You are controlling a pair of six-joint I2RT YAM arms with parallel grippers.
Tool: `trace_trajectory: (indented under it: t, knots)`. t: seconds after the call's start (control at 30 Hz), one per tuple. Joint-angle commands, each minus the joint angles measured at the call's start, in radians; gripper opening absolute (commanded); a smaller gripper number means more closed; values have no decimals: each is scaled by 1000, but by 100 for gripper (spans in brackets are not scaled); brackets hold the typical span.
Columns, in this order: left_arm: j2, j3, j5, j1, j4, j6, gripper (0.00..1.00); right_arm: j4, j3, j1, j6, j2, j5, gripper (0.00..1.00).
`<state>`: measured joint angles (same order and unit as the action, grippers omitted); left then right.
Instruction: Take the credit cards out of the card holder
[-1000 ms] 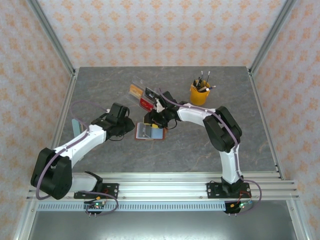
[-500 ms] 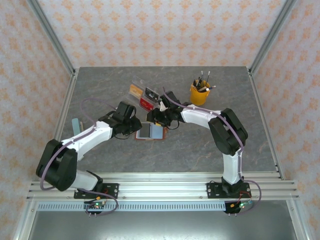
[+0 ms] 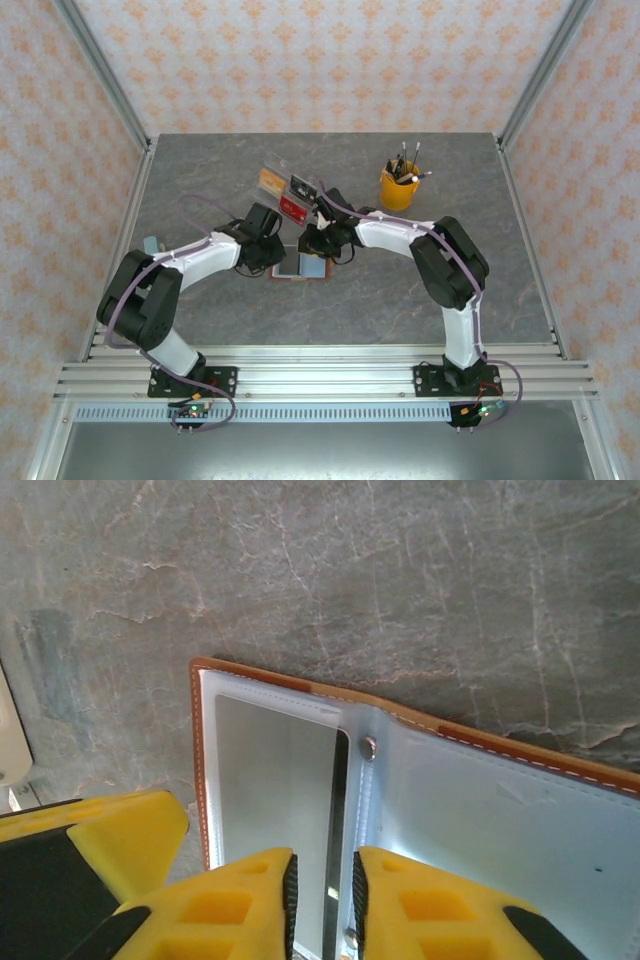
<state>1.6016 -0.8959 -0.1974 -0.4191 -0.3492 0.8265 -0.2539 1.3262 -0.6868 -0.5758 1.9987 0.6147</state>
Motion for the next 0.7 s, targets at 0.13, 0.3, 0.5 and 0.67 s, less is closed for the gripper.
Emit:
trace_trajectory:
  t: [0.13, 0.3, 0.5, 0.67]
  knots:
    - [42, -34, 35, 11, -38, 18, 7, 10, 21, -5, -9, 38, 17, 22]
    - [63, -37, 26, 11, -45, 17, 7, 35, 11, -5, -12, 42, 32, 19]
    - [80, -43, 24, 11, -57, 16, 7, 56, 13, -5, -18, 54, 47, 18]
    - [78, -49, 21, 11, -70, 2, 7, 42, 15, -5, -13, 61, 49, 15]
